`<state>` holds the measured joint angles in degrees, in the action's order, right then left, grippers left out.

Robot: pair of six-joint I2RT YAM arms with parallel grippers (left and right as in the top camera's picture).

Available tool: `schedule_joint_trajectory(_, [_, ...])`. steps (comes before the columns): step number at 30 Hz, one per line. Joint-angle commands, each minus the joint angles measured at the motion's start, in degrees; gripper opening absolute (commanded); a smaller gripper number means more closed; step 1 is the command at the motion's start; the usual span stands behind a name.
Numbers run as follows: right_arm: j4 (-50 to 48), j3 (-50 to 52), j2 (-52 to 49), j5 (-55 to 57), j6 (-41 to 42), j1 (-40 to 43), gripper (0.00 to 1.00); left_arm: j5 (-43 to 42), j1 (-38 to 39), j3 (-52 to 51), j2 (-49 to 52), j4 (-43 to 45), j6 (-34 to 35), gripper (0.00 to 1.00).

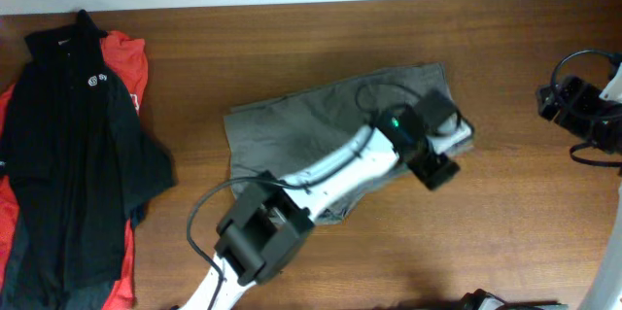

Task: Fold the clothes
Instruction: 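Drag the grey shorts with the left gripper to the table center and release, then grasp the right waistband corner of the shorts with the right gripper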

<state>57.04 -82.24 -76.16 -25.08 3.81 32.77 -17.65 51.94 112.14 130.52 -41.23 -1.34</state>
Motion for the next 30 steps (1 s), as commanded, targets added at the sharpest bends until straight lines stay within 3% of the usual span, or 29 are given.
schedule_joint_trajectory(1, [0.13, -1.36, 0.59, -0.15, -0.57, 0.31, 0.80, -7.26, -8.04, 10.67, -0.35, -6.80, 1.88, 0.98])
schedule_joint_trajectory(7, [0.39, -1.33, 0.46, -7.93, -5.16, -0.83, 0.80, -10.21, -20.33, 22.36, -0.35, -19.26, 4.26, 0.99])
schedule_joint_trajectory(12, [-3.17, -1.33, -1.77, -7.23, -9.81, -7.69, 0.80, -9.77, -32.96, 23.19, -0.20, -26.62, 4.76, 0.99])
schedule_joint_trajectory(17, [-13.40, -1.33, -9.38, -2.73, -10.86, -15.85, 0.80, -9.57, -42.64, 22.86, 0.09, -28.89, -0.55, 0.99])
schedule_joint_trajectory(22, [-21.33, -1.33, -21.00, -0.52, -10.84, -18.51, 0.78, -9.55, -45.79, 22.84, 2.29, -28.96, -1.97, 0.99])
schedule_joint_trajectory(30, [-24.46, -1.33, -33.33, -1.42, -10.93, -18.64, 0.77, -5.88, -46.01, 22.84, 12.13, -32.61, -0.81, 0.91])
